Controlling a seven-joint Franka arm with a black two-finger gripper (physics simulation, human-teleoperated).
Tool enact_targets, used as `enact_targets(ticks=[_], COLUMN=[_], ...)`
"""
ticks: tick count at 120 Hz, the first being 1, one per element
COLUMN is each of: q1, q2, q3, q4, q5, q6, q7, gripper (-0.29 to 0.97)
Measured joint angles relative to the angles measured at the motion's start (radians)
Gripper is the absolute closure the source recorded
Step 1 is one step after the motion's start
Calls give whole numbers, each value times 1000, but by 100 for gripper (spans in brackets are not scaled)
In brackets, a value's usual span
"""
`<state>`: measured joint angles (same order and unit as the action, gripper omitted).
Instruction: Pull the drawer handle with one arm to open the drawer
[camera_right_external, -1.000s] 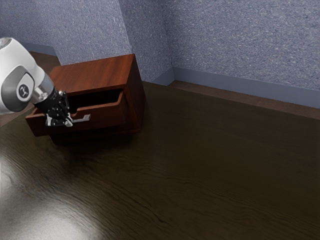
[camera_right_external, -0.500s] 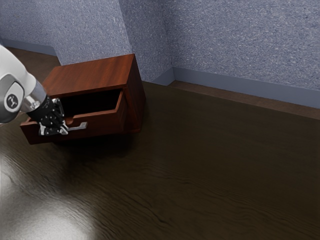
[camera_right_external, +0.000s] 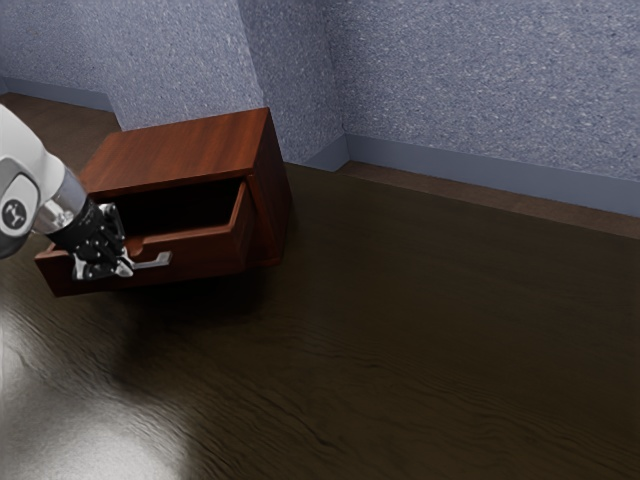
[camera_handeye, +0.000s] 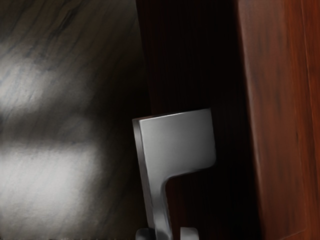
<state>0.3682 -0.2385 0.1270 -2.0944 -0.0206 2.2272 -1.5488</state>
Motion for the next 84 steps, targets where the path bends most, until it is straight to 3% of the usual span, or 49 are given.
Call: enact_targets(ticks=[84], q1=[0], q2=[-98], q3=[-21], q4=[-100], q5=[-1], q6=[9], q7=[0], gripper=[79])
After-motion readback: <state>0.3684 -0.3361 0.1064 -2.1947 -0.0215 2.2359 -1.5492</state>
